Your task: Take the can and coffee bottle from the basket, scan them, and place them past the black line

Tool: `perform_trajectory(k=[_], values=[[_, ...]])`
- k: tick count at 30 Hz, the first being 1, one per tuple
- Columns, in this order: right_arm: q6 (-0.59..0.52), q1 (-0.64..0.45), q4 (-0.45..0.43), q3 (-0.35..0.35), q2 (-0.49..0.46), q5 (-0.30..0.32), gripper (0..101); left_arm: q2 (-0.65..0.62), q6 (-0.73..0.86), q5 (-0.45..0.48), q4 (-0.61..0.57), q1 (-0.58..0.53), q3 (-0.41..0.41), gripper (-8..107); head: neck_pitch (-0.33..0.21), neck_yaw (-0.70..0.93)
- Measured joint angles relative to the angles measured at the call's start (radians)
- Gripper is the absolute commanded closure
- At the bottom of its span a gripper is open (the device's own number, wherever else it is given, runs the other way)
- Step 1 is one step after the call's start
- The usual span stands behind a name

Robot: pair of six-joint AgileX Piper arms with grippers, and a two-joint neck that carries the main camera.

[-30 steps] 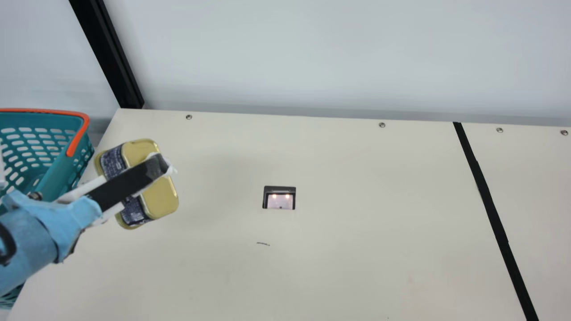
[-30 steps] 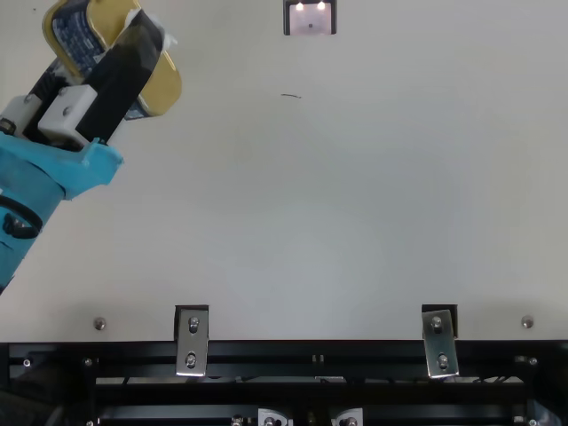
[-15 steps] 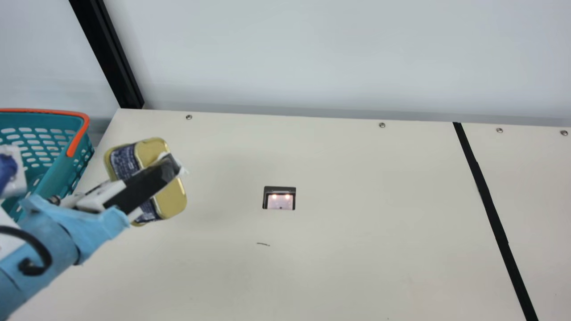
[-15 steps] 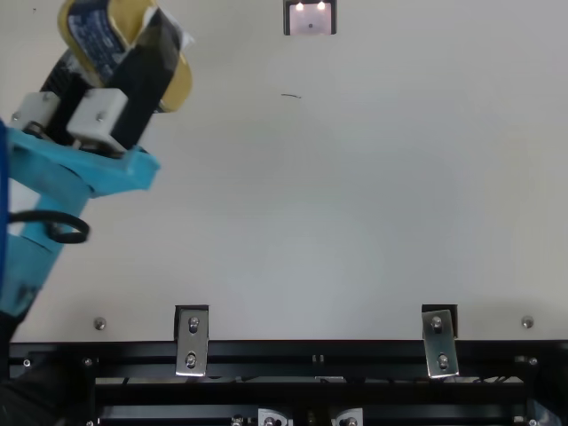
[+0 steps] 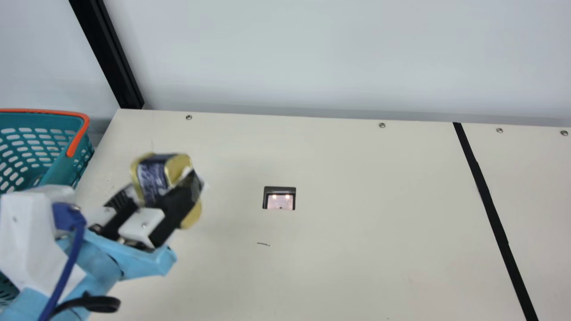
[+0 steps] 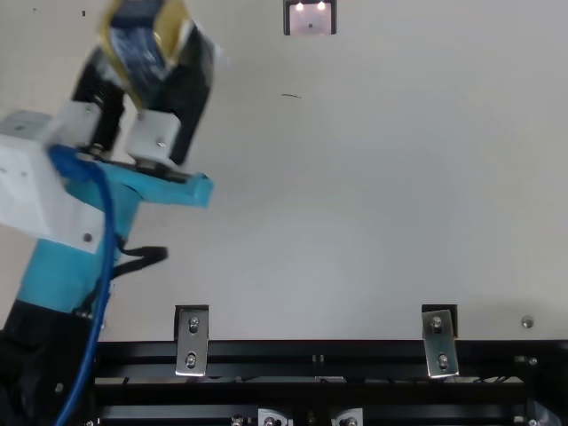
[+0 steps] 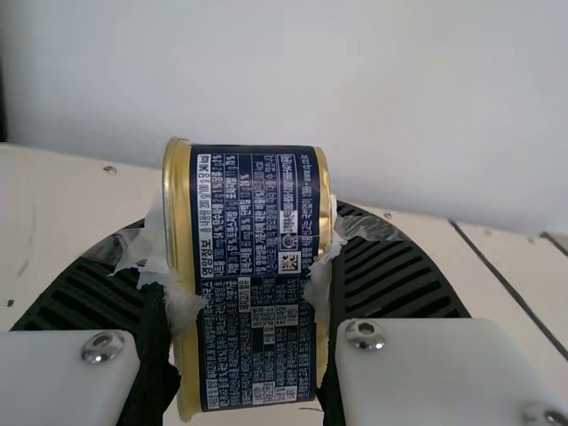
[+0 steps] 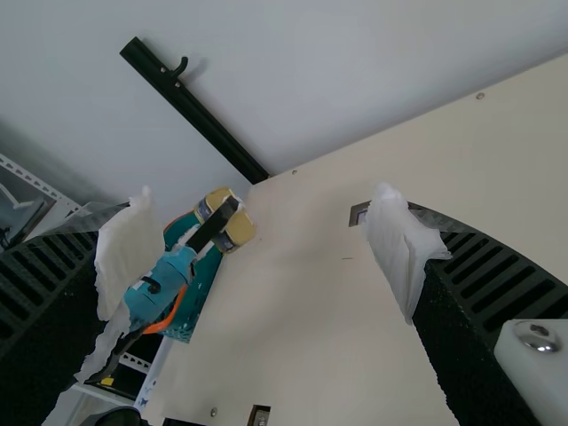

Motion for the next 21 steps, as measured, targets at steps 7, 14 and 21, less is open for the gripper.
perform_trajectory(k=[7,14,21], values=[[0.0,0.0,0.0,0.0,0.0,0.0,0,0.106,-0.146,0.032,0.143,-0.002,-0.023,89,0.0,0.0],[0.0,0.0,0.0,0.0,0.0,0.0,0,0.265,-0.372,-0.054,0.397,0.049,-0.06,89,0.0,0.0],[0.0,0.0,0.0,0.0,0.0,0.0,0,0.451,-0.566,-0.179,0.686,0.17,-0.114,89,0.0,0.0]])
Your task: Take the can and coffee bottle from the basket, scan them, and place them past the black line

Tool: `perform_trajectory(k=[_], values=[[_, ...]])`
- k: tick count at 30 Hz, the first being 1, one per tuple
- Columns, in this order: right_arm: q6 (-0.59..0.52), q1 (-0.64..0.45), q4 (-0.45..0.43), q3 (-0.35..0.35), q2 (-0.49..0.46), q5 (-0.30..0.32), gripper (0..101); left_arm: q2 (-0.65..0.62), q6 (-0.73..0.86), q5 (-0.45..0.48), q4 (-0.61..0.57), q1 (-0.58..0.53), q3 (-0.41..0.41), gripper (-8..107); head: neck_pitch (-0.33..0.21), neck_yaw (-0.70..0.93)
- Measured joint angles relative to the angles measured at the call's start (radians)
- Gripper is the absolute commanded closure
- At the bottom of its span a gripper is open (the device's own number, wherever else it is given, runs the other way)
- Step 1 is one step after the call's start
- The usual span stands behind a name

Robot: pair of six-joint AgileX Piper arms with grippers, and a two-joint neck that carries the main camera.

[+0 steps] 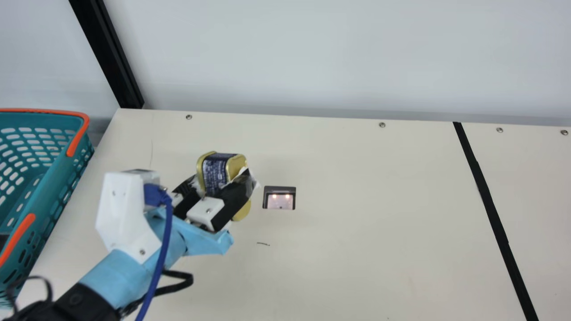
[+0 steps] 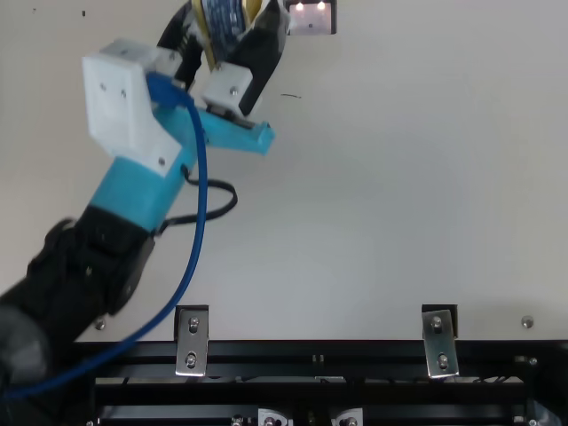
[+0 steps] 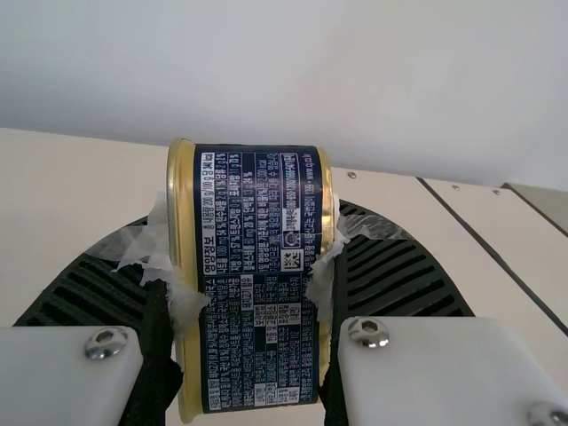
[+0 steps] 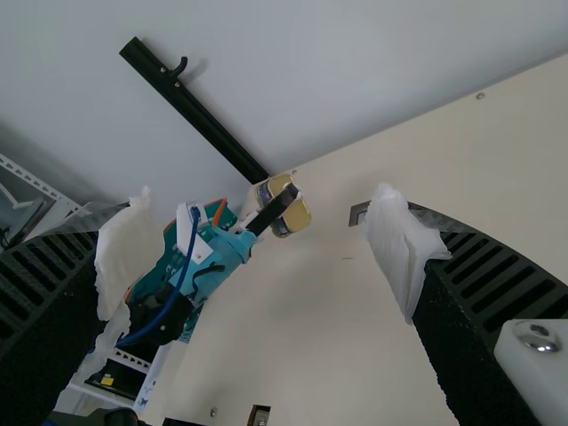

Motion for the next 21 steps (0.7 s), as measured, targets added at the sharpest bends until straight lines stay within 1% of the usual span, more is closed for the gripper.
perform_trajectory(k=[3,5,6,11,13,15,21], values=[[0.0,0.0,0.0,0.0,0.0,0.0,0,0.077,-0.058,-0.055,0.127,0.065,-0.029,89,0.0,0.0],[0.0,0.0,0.0,0.0,0.0,0.0,0,0.128,-0.084,-0.085,0.197,0.106,-0.051,89,0.01,0.0],[0.0,0.0,0.0,0.0,0.0,0.0,0,0.146,-0.093,-0.1,0.23,0.119,-0.062,89,0.0,0.0],[0.0,0.0,0.0,0.0,0.0,0.0,0,0.243,-0.132,-0.149,0.361,0.181,-0.123,89,0.0,0.0],[0.0,0.0,0.0,0.0,0.0,0.0,0,0.274,-0.146,-0.166,0.398,0.195,-0.146,89,0.01,0.0],[0.0,0.0,0.0,0.0,0.0,0.0,0,0.3,-0.16,-0.18,0.427,0.203,-0.167,89,0.0,0.0],[0.0,0.0,0.0,0.0,0.0,0.0,0,0.368,-0.203,-0.22,0.457,0.208,-0.23,89,0.0,0.0]])
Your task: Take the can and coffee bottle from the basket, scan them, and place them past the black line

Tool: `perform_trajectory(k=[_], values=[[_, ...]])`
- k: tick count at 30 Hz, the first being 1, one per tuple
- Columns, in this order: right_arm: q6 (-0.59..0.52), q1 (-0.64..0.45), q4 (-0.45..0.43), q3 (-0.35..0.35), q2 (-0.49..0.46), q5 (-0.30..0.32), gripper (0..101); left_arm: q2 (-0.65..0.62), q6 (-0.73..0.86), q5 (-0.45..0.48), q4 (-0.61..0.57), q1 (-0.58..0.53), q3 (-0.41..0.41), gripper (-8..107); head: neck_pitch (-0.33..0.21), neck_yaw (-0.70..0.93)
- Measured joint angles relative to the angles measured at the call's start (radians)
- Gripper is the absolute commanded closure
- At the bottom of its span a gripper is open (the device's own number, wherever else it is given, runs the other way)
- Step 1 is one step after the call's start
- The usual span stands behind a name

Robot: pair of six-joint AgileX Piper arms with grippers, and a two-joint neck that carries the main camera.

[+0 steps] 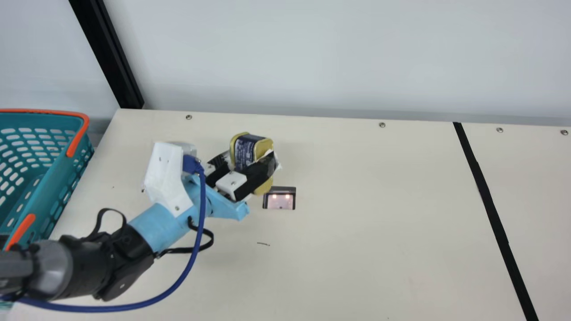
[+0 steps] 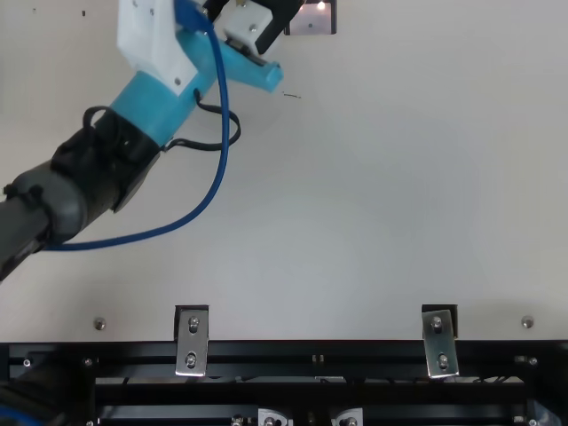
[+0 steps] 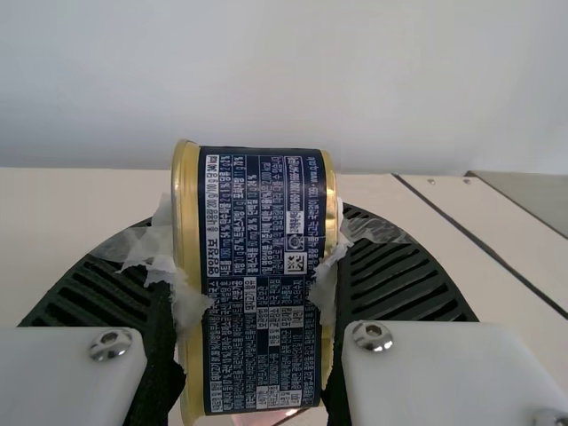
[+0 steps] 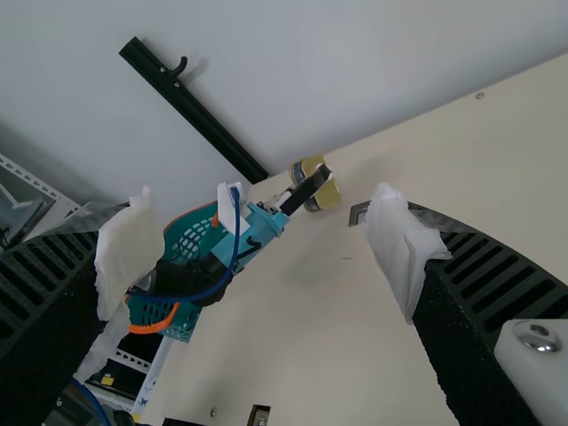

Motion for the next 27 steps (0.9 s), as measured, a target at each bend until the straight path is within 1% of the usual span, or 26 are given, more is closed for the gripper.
perform_trajectory(k=[8,9,10,17,23,24,26,27], values=[[0.0,0.0,0.0,0.0,0.0,0.0,0,0.071,-0.026,0.001,0.0,-0.02,-0.094,89,0.0,0.0],[0.0,0.0,0.0,0.0,0.0,0.0,0,0.082,-0.026,0.003,-0.004,-0.024,-0.109,89,0.01,0.0],[0.0,0.0,0.0,0.0,0.0,0.0,0,0.091,-0.026,0.007,-0.004,-0.027,-0.122,89,0.0,0.0],[0.0,0.0,0.0,0.0,0.0,0.0,0,0.145,-0.033,0.03,-0.004,-0.039,-0.211,89,0.0,0.0],[0.0,0.0,0.0,0.0,0.0,0.0,0,0.169,-0.039,0.044,0.004,-0.043,-0.251,89,0.0,0.0],[0.0,0.0,0.0,0.0,0.0,0.0,0,0.174,-0.039,0.046,0.006,-0.044,-0.255,89,0.01,0.0],[0.0,0.0,0.0,0.0,0.0,0.0,0,0.18,-0.044,0.05,0.008,-0.048,-0.26,89,0.01,0.0],[0.0,0.0,0.0,0.0,0.0,0.0,0,0.18,-0.044,0.05,0.008,-0.048,-0.26,89,0.0,0.0]])
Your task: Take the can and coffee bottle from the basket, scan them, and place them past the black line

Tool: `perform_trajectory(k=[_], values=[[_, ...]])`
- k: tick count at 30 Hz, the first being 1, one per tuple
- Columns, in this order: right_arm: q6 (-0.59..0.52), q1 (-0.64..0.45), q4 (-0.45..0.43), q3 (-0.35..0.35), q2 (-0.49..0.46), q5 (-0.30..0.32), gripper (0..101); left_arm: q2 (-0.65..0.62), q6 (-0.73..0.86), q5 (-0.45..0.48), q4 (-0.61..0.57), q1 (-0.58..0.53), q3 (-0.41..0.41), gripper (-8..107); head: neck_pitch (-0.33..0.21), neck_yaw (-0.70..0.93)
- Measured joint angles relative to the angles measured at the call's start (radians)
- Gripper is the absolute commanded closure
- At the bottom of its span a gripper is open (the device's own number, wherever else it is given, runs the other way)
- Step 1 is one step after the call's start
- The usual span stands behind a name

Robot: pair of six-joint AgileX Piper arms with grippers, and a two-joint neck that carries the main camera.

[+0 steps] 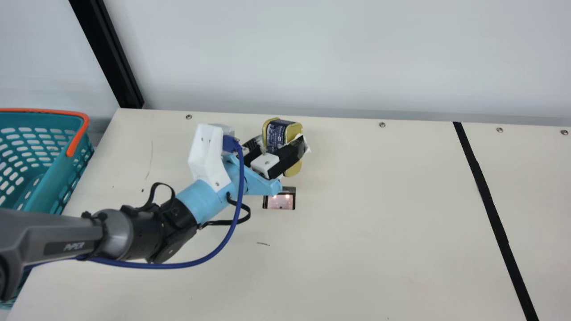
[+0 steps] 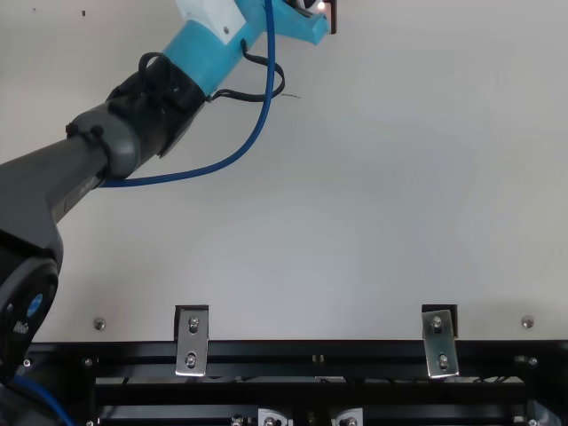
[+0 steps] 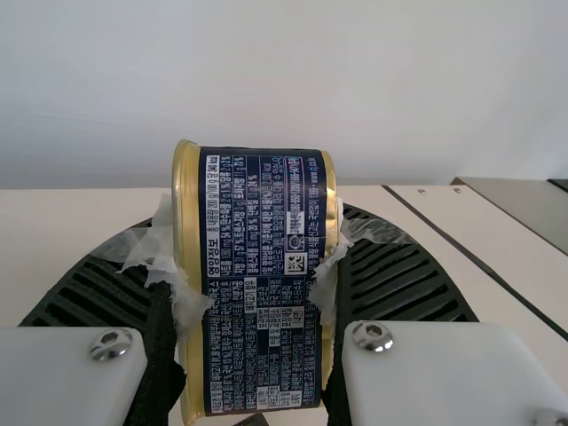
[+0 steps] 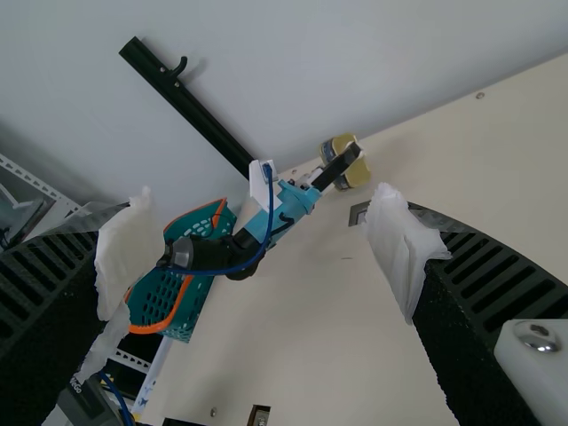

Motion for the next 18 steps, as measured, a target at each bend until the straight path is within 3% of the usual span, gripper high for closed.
perform_trajectory(k=[8,18], values=[[0.0,0.0,0.0,0.0,0.0,0.0,0,-0.015,0.038,-0.012,-0.007,-0.016,0.029,89,0.0,0.0],[0.0,0.0,0.0,0.0,0.0,0.0,0,-0.085,0.124,-0.088,-0.013,0.002,0.165,89,0.0,0.0]])
